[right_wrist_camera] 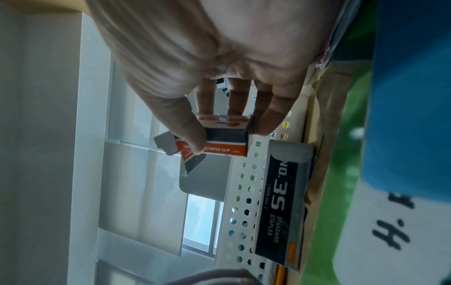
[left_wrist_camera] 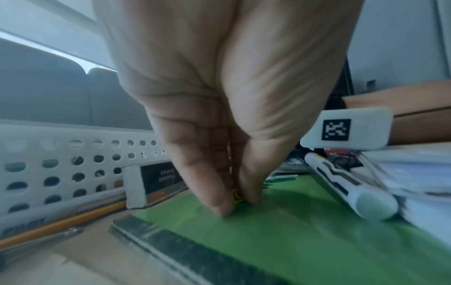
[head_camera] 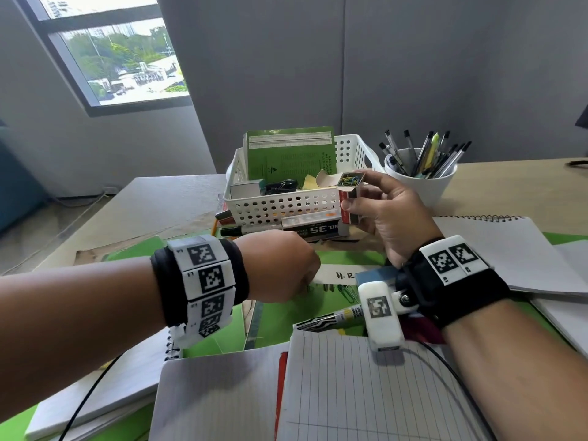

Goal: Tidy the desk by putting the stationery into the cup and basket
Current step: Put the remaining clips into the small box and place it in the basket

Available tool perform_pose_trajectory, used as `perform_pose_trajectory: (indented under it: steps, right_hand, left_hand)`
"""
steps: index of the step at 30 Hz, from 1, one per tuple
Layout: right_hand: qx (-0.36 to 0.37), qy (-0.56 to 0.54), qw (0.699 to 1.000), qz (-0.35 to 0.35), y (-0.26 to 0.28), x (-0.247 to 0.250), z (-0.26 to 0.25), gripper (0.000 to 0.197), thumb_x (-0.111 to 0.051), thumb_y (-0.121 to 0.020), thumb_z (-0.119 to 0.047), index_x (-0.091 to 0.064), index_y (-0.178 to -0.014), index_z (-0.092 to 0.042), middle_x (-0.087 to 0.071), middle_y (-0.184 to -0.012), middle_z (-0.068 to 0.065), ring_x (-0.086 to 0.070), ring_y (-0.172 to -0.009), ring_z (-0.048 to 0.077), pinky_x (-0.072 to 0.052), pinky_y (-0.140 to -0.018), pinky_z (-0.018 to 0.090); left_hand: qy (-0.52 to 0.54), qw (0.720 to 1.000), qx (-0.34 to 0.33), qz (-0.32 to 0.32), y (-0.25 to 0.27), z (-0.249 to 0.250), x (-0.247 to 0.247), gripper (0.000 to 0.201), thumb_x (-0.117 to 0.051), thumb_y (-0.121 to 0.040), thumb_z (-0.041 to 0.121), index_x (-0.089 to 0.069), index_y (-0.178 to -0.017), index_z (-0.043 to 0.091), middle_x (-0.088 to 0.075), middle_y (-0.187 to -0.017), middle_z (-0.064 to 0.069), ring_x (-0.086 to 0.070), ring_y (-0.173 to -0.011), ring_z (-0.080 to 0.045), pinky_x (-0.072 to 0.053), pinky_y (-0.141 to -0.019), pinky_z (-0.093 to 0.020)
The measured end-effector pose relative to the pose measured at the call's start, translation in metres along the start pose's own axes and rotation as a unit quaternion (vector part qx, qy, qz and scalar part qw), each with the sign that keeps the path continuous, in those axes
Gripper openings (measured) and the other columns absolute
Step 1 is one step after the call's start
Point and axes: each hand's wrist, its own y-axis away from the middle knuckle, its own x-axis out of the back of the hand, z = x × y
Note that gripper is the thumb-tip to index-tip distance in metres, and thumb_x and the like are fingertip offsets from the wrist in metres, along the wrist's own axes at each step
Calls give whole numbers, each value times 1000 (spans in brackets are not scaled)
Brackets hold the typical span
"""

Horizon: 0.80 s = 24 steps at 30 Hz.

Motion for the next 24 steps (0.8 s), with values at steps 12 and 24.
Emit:
perform_pose_trajectory:
  steps: [12, 24]
  right_hand:
    - [-12, 8, 1000, 10, -1, 0, 0, 48, -73, -81, 11, -68, -123, -11, -76, -100, 6, -72, -101, 30, -59, -92, 52]
    - [-25, 2, 1000, 12, -2, 1, 1, 46, -74, -80, 10, -69, -119, -13, -76, -108, 10, -70, -110, 38, -59, -91, 53]
  left_hand:
    - [57, 979, -181, 77, -9, 9, 22, 11, -62, -97, 35, -68, -105, 32, -60, -123, 15, -60, -103, -9, -56, -87, -33]
    - [45, 974, -210, 75, -8, 15, 6, 15, -60, -98, 36, -73, -105, 34, -68, -111, 15, -65, -95, -12, -56, -76, -34]
